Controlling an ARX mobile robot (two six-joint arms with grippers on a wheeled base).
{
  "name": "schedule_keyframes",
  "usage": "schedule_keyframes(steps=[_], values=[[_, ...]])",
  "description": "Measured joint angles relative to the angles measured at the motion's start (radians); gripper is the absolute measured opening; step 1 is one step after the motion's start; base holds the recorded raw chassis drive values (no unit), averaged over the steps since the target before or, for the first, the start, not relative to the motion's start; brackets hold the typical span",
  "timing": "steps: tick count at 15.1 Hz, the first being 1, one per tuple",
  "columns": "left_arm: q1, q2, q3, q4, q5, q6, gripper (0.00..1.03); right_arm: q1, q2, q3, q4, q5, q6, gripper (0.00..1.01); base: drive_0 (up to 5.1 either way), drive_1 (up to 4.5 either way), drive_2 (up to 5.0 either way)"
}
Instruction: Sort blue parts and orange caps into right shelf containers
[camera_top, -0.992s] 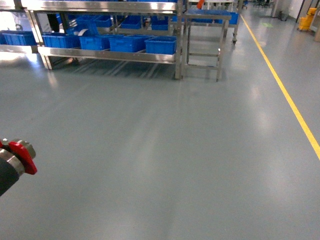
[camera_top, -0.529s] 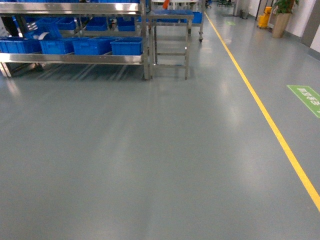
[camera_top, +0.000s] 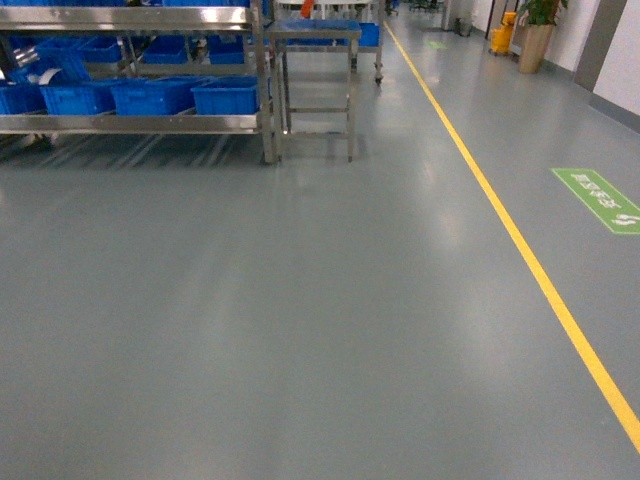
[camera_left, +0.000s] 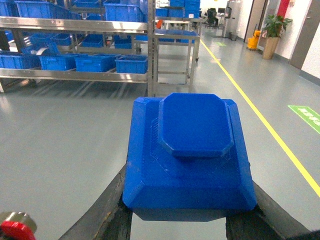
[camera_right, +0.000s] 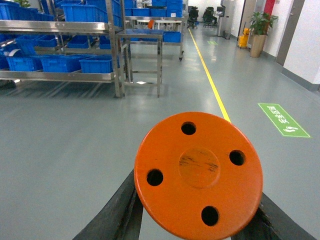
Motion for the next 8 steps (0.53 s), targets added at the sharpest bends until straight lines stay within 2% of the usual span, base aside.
schedule_keyframes(steps=[8], values=[[0.000, 0.000, 0.000, -0.002, 0.000, 0.000, 0.43, 0.000, 0.000, 0.000, 0.005, 0.000, 0.000, 0.42, 0.0, 4.22, -4.2]])
